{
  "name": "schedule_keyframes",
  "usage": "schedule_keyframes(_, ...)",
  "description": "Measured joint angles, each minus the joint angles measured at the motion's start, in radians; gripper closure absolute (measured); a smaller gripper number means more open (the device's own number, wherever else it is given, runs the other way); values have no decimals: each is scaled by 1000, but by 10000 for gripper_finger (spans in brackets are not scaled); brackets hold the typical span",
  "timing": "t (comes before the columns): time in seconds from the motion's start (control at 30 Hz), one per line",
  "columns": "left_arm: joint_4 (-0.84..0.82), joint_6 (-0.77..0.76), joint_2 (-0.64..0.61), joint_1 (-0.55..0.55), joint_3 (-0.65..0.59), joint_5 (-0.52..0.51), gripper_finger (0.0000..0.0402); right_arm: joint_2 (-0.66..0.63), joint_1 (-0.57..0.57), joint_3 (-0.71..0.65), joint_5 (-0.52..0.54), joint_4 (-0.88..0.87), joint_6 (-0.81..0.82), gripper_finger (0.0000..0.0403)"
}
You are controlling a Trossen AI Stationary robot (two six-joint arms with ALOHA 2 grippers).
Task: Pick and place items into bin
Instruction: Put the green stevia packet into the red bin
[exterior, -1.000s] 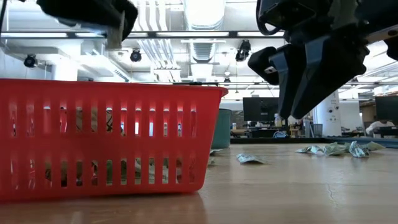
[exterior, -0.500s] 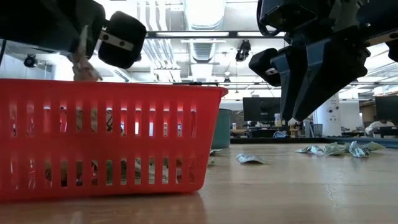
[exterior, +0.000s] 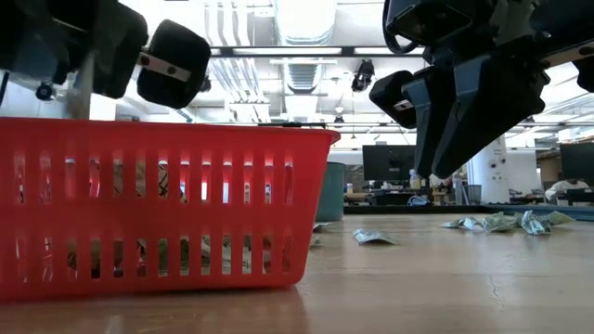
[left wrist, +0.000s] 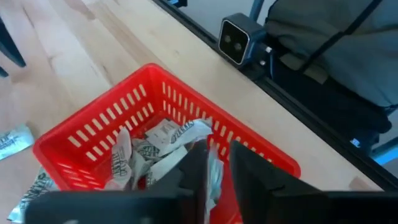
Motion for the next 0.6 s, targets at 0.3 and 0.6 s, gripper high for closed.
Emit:
schedule_keyframes(0.3, -18, -1, -13, 1, 3, 0, 257, 5, -3, -27, 0, 112, -69, 345)
schedule_keyframes(0.6, -121, -80, -94, -3, -3, -59, 244, 6, -60, -111, 58, 256, -93, 323)
